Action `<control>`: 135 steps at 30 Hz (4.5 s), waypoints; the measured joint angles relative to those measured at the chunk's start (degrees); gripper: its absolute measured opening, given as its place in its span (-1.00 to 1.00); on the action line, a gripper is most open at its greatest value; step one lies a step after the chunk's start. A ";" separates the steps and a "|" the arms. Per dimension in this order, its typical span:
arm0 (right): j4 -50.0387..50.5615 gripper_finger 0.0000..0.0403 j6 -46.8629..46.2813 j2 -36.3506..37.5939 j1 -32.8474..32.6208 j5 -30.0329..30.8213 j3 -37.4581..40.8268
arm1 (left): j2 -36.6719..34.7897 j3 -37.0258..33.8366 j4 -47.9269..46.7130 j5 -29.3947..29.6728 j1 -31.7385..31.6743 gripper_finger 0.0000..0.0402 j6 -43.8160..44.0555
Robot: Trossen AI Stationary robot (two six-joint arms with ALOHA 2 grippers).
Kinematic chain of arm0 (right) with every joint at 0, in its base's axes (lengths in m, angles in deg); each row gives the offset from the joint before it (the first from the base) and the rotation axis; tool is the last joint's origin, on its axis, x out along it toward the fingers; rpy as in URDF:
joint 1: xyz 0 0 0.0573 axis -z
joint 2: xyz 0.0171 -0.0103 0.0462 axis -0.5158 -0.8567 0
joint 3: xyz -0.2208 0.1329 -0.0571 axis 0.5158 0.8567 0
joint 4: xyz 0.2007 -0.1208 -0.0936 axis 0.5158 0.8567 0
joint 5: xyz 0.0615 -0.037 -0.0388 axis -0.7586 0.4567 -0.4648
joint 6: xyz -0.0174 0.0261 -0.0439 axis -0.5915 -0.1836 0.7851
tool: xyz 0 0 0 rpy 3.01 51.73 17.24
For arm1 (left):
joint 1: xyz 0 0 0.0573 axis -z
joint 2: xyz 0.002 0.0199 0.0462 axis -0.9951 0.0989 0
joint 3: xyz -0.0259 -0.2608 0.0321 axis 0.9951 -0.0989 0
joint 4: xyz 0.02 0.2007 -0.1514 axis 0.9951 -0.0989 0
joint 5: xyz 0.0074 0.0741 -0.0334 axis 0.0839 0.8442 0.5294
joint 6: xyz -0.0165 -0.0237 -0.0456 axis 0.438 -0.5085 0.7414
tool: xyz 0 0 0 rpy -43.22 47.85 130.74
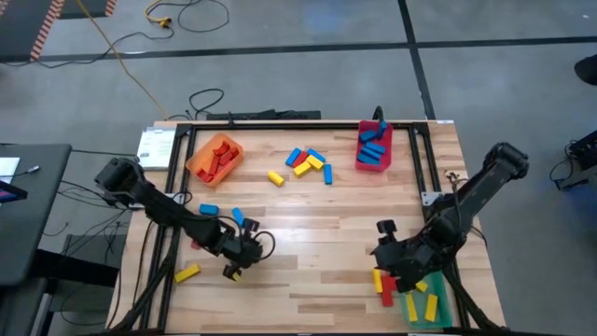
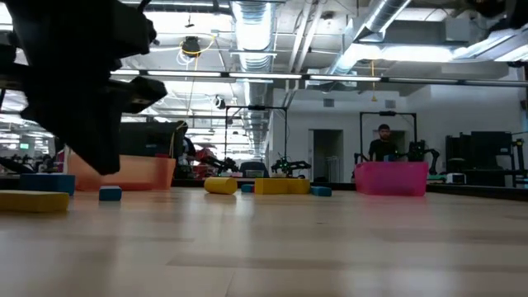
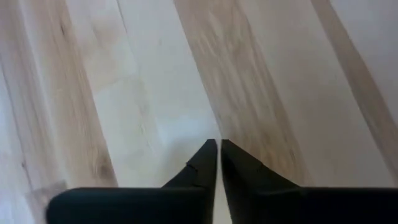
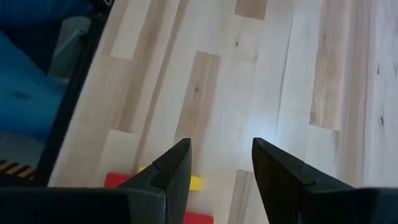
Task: Sort blocks
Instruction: Put the yellow block into the green bin
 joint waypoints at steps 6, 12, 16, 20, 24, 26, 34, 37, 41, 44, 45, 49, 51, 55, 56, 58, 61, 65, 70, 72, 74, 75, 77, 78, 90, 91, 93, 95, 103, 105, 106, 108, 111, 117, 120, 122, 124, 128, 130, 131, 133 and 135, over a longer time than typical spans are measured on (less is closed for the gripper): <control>-0.02 -0.09 1.66 -3.78 0.37 0.09 0.04 | -1.97 2.57 -12.59 -0.53 0.14 -0.45 7.08; -0.02 -0.09 1.74 -7.41 0.37 0.09 0.07 | -2.47 2.86 -21.99 -3.82 2.20 -0.03 14.75; -0.24 -0.09 1.73 -8.74 0.37 0.10 0.06 | -2.47 0.81 -22.39 -5.20 4.38 0.15 16.90; -1.60 -0.09 1.79 -8.72 0.62 0.10 0.07 | -2.47 -2.18 -21.83 -5.16 5.55 0.20 19.25; -4.44 -0.09 3.20 -8.66 0.66 0.11 0.07 | -2.50 -5.46 -18.49 -5.24 5.85 0.18 20.64; -5.36 -0.09 4.09 -8.63 0.81 0.11 0.07 | -2.75 -6.90 -16.01 -5.24 5.88 0.14 20.36; -10.52 -0.09 7.34 -8.70 2.95 0.53 0.07 | -2.78 -8.48 -11.18 -4.28 5.96 -0.29 16.94; -12.91 -0.09 9.49 -8.71 3.72 1.02 0.07 | -2.73 -8.54 -9.27 -3.29 5.96 -0.45 15.66; -15.49 -0.09 12.08 -8.72 4.83 1.02 0.07 | -2.56 -8.64 -6.07 -0.85 5.94 -0.49 15.26; -17.41 -0.09 13.43 -8.74 5.69 1.01 0.07 | -2.51 -8.66 -3.71 0.44 5.90 -0.49 15.10; -17.94 -0.09 13.92 -8.74 5.99 1.01 0.07 | -2.48 -8.66 -3.11 0.70 5.89 -0.49 14.95; -20.93 -0.09 16.22 -8.74 7.17 1.01 0.07 | -2.37 -8.29 -0.94 2.52 5.85 -0.46 14.39; -23.30 -0.09 17.74 -8.74 7.92 1.01 0.08 | -2.53 -7.77 2.75 5.02 5.68 -0.46 13.23; -30.25 -0.09 20.96 -8.74 9.89 1.00 1.83 | -3.52 -7.35 9.34 8.97 4.70 -0.48 9.27; -32.11 -0.09 21.84 -8.74 10.50 1.00 2.52 | -3.73 -7.35 11.55 9.86 4.23 -0.48 8.10; -35.41 -0.09 22.52 -8.76 11.88 1.65 3.92 | -4.67 -7.31 15.09 12.45 3.21 -0.47 5.64; -36.70 -0.09 23.13 -8.78 13.72 4.17 4.44 | -5.80 -7.31 19.84 16.32 1.65 -0.47 1.54; -40.07 -0.09 25.94 -8.78 15.44 5.56 4.46 | -6.49 -7.29 28.75 17.60 -0.66 -0.47 -4.73; -43.95 -0.09 29.45 -8.78 17.43 5.49 4.46 | -6.45 -7.29 38.91 15.77 -3.00 -0.47 -11.52; -44.87 -0.08 31.62 -8.78 18.00 5.51 4.46 | -6.47 -7.29 42.26 12.40 -3.97 -0.47 -13.40; -46.61 -0.07 34.28 -8.78 18.27 5.49 4.46 | -6.47 -7.29 44.75 8.15 -5.03 -0.47 -14.23; -47.59 -0.07 35.52 -8.78 18.27 5.46 4.46 | -6.47 -7.29 45.92 6.64 -5.60 -0.47 -14.37; -49.58 -0.05 37.91 -8.78 18.26 5.30 4.46 | -6.49 -7.29 47.46 5.69 -6.54 -0.47 -14.39; -50.49 -0.04 38.75 -8.78 18.25 5.27 4.46 | -6.49 -7.29 47.81 5.80 -6.96 -0.47 -14.65; -55.90 0.28 40.63 -8.78 20.38 5.07 4.48 | -6.29 -7.29 55.23 9.16 -7.61 -0.47 -22.47; -56.86 0.29 40.65 -8.78 20.67 5.05 4.48 | -6.07 -7.29 56.04 9.52 -7.61 -0.47 -23.11; -58.79 0.29 41.13 -8.78 21.30 5.03 4.48 | -5.98 -7.29 56.65 9.81 -7.59 -0.47 -24.39; -60.50 0.29 41.81 -8.78 21.73 4.97 4.48 | -6.01 -7.29 57.26 10.80 -7.63 -0.47 -25.28; -63.93 0.29 43.05 -8.74 23.20 0.06 4.48 | -6.01 -7.29 60.86 13.05 -7.94 -0.47 -28.85; -63.94 0.29 43.10 -8.74 23.40 -0.25 4.48 | -6.01 -7.29 61.00 13.07 -8.43 -0.47 -28.81; -64.06 0.29 43.14 -8.74 23.58 -0.63 4.48 | -6.01 -7.29 61.11 13.08 -8.73 -0.47 -28.58; -64.46 0.29 43.19 -8.74 23.60 -0.76 4.48 | -6.01 -7.29 61.12 13.06 -9.37 -0.47 -27.92; -65.05 0.28 43.72 -8.74 23.58 -0.76 4.48 | -6.01 -7.29 61.49 12.15 -10.08 -0.47 -27.32; -66.87 0.09 44.66 -10.25 24.70 -0.81 4.50 | -6.01 -7.29 63.26 11.18 -10.19 -0.47 -27.65; -68.97 -0.07 46.08 -12.31 25.44 -0.76 4.39 | -6.01 -7.29 62.95 10.52 -10.21 -0.47 -27.12; -69.62 -0.17 46.94 -13.64 25.44 -0.76 3.92 | -6.01 -7.29 62.19 10.39 -10.21 -0.47 -26.67; -70.09 -0.27 48.23 -14.38 25.42 -0.72 3.51 | -6.01 -7.29 61.65 10.32 -10.17 -0.47 -26.43; -69.93 -0.35 49.49 -13.94 25.42 -0.52 3.39 | -6.07 -7.26 61.22 10.81 -10.19 -0.47 -26.24; -69.48 -0.35 49.51 -13.28 25.42 -0.48 3.39 | -6.07 -7.15 61.43 10.73 -10.17 -0.47 -26.25; -69.45 -0.34 49.54 -13.00 25.40 -0.47 3.39 | -6.09 -7.13 61.52 10.71 -10.17 -0.47 -26.24; -68.82 -0.34 49.52 -12.56 25.40 -0.50 3.39 | -6.12 -7.13 61.69 10.73 -10.17 -0.47 -26.36; -68.21 -0.34 49.52 -12.52 25.40 -0.46 3.39 | -6.12 -7.13 61.47 10.69 -10.17 -0.47 -26.70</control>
